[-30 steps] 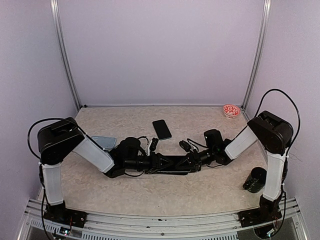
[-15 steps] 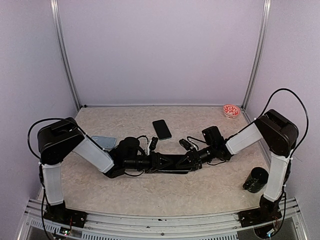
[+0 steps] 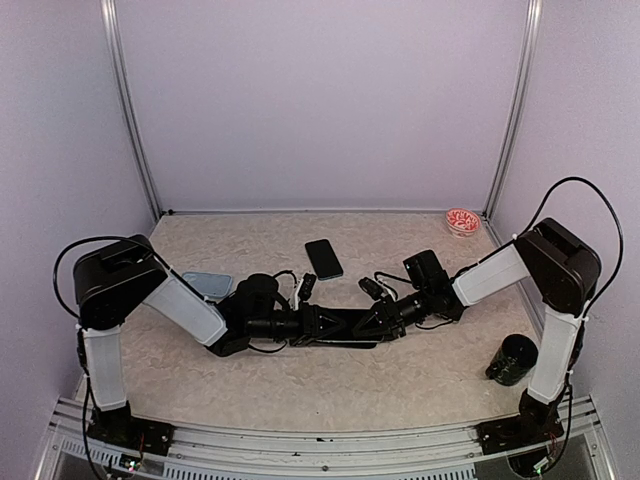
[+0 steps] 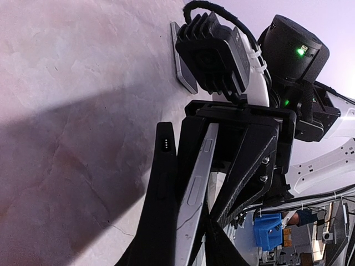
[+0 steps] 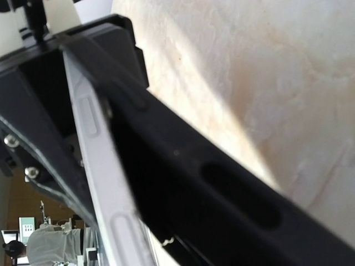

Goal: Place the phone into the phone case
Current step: Install the phone on the phone case.

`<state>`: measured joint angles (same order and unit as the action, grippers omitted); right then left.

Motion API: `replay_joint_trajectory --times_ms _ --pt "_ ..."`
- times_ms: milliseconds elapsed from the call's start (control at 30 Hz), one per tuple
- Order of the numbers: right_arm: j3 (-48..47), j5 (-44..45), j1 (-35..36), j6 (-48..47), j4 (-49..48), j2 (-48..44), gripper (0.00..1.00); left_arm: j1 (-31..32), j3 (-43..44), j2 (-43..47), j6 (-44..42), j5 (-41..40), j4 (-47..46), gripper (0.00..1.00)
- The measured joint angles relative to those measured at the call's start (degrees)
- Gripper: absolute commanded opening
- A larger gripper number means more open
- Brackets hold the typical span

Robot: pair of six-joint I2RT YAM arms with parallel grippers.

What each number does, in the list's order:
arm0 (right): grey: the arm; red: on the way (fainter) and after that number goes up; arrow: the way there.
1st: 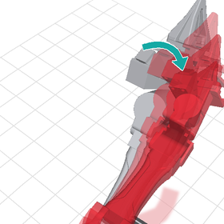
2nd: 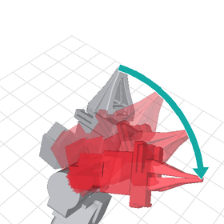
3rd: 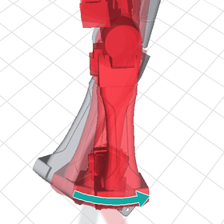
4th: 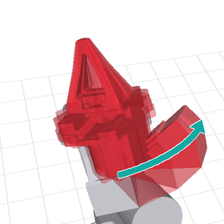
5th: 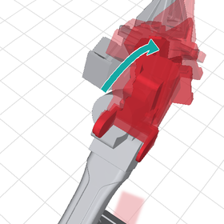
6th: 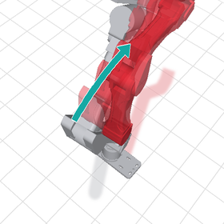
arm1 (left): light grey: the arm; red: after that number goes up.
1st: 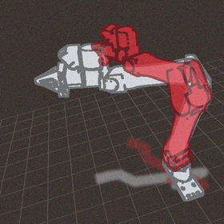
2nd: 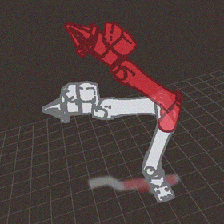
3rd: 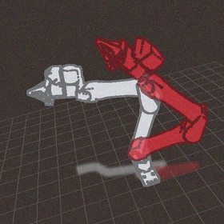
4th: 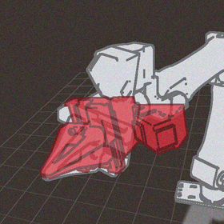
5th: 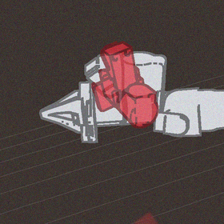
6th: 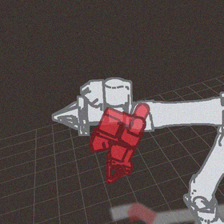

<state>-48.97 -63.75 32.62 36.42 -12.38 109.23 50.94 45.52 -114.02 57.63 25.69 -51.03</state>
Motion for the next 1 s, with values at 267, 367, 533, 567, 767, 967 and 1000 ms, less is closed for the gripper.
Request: replay_joint_trajectory --times_ms 267,367,533,567,767,967,1000 --pt "0.0 0.3 -0.5 -1.2 2.6 -0.9 0.33 0.0 -0.2 0.4 0.0 0.2 0.0 0.29" --pt "0.0 0.4 -0.9 -1.9 3.8 -1.7 0.33 -0.2 -0.3 1.0 0.0 0.2 0.0 0.27" --pt "0.0 0.8 -1.2 -2.8 5.3 -2.8 0.33 -0.4 -0.4 1.6 0.0 0.2 0.0 0.25" --pt "0.0 0.8 -1.2 -3.0 5.5 -2.9 0.33 -0.4 -0.4 1.7 0.0 0.2 0.0 0.24" --pt "0.0 0.9 -1.3 -3.9 5.9 -3.0 0.33 -0.4 -0.5 1.7 0.0 0.4 -0.2 0.22" --pt "0.0 0.6 -1.3 -4.3 5.9 -3.0 0.4 -0.4 -2.0 1.8 1.0 0.9 -3.6 0.06" --pt "0.0 0.5 -1.3 -4.5 5.8 -3.0 0.53 -0.4 -2.2 1.8 1.2 1.2 -4.4 0.05"
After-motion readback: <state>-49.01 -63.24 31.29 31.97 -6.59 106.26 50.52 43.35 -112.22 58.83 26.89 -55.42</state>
